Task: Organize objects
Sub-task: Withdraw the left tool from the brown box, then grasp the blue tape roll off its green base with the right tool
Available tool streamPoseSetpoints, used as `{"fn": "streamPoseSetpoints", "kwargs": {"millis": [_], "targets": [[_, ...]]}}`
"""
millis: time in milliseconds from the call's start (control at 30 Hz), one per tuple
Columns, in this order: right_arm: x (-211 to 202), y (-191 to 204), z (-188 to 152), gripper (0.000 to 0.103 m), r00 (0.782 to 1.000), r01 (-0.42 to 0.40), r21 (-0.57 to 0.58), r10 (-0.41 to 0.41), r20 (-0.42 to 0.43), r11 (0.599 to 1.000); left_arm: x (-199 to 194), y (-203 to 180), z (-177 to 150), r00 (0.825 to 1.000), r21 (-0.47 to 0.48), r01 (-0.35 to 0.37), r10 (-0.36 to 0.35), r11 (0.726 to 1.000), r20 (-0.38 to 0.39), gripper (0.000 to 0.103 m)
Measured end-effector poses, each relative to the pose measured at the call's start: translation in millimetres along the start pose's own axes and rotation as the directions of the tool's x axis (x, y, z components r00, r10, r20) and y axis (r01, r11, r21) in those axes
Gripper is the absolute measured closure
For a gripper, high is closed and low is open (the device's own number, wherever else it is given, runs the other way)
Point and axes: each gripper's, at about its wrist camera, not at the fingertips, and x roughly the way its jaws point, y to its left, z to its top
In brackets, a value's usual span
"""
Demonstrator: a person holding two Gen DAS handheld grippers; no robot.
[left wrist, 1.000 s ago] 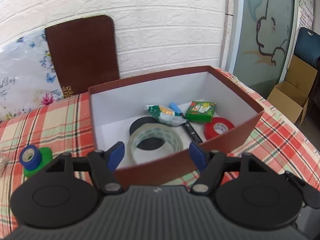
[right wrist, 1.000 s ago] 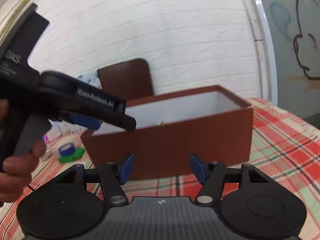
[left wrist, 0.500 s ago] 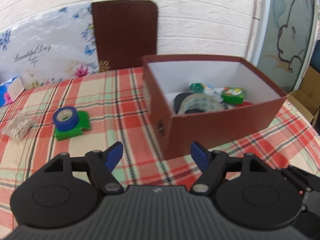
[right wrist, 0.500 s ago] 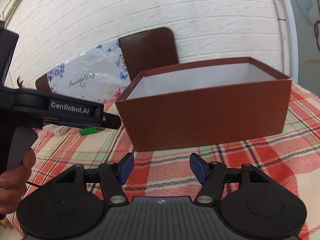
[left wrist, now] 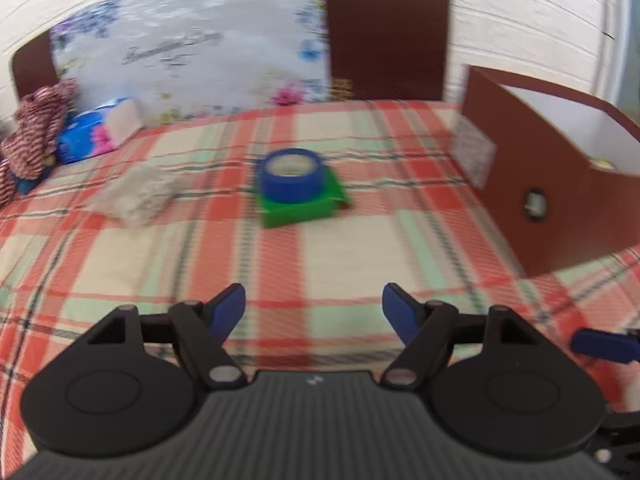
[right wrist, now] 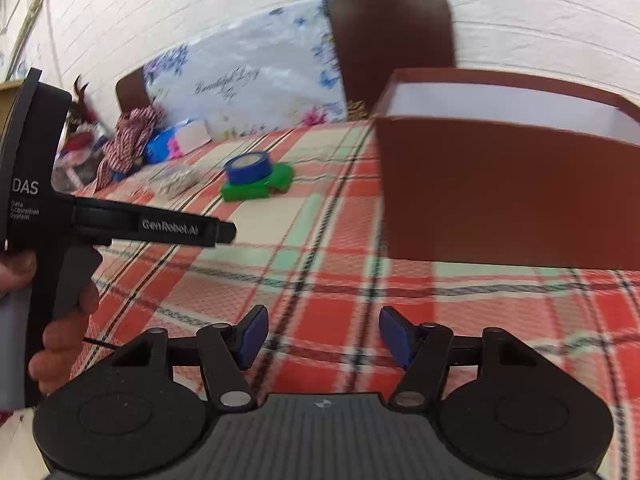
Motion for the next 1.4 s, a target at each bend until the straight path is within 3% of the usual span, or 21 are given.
{"fn": "streamPoseSetpoints", "kwargs": {"millis": [67,133,167,233,267,400,533,633,700,733,867,1000,1067,1133,1233,1400], "targets": [[12.1,12.3,1.5,0.036,1.0,-0.007,-0.044,0.006,-0.013,0.999,10.6,34.2,-5.8,0.997,-0.052,-0.076,0.077,0.996,0.017,0.022],[24.4,25.6,6.0,0.031,1.0,-0.004,-0.097,0.002,-0.013,0.995,23.3,70.6,-15.8,0.983,-0.103,-0.18,0.183,0.978,0.022,0.02],[30.6,30.8,9.8,0.031,1.0,-0.009,-0.111,0.007,-0.016,0.994,27.0,89.1,-22.0,0.978,-0.148,-0.198,0.205,0.969,0.029,0.011],[44.4,41.0,21.9,0.031,0.999,-0.033,-0.132,0.032,-0.016,0.991,20.9,123.0,-27.1,0.988,-0.325,-0.112,0.142,0.939,0.069,0.011],[52.6,45.9,28.5,0.032,0.999,-0.04,-0.146,0.039,-0.011,0.989,21.0,126.3,-28.2,0.983,-0.342,-0.135,0.169,0.93,0.07,0.011],[87.5,61.1,61.1,0.032,0.997,-0.034,-0.178,0.045,0.058,0.983,22.5,117.1,-27.4,0.981,-0.313,-0.131,0.168,0.941,0.093,0.01],[119.9,69.1,97.4,0.032,0.993,-0.027,-0.163,0.046,0.111,0.986,22.5,119.8,-28.9,0.983,-0.345,-0.104,0.15,0.933,0.108,0.01],[146.6,71.0,118.1,0.033,0.994,-0.013,-0.143,0.028,0.103,0.99,23.5,121.7,-29.9,0.983,-0.345,-0.1,0.146,0.933,0.109,0.01],[164.0,70.5,127.3,0.046,0.998,-0.029,-0.138,0.036,0.049,0.99,23.1,123.0,-30.6,0.983,-0.35,-0.095,0.143,0.932,0.112,0.01],[168.0,70.1,128.7,0.047,0.999,-0.027,-0.138,0.032,0.034,0.99,23.3,123.1,-30.3,0.983,-0.351,-0.094,0.142,0.932,0.113,0.01],[138.0,66.4,112.9,0.047,0.998,-0.051,-0.15,0.056,0.029,0.987,24.0,123.3,-29.8,0.983,-0.352,-0.092,0.141,0.931,0.114,0.01],[64.2,45.2,62.7,0.047,0.995,-0.089,-0.156,0.093,0.023,0.984,23.4,123.8,-29.4,0.984,-0.358,-0.084,0.135,0.93,0.12,0.01],[23.5,24.7,33.8,0.047,0.999,-0.034,-0.142,0.039,0.032,0.989,23.5,123.7,-29.1,0.984,-0.357,-0.084,0.135,0.93,0.12,0.01],[-10.8,3.3,9.4,0.047,0.996,0.072,-0.133,-0.065,0.056,0.988,24.1,122.7,-28.3,0.984,-0.348,-0.089,0.137,0.933,0.115,0.009],[-48.7,-31.4,-12.9,0.046,0.973,0.224,-0.102,-0.215,0.086,0.969,26.5,115.6,-25.5,0.984,-0.311,-0.12,0.155,0.943,0.092,0.009],[-74.0,-77.1,-35.6,0.041,0.95,0.3,0.036,-0.302,0.08,0.953,28.6,90.7,-17.7,0.972,-0.195,-0.226,0.234,0.955,0.021,0.008]]}}
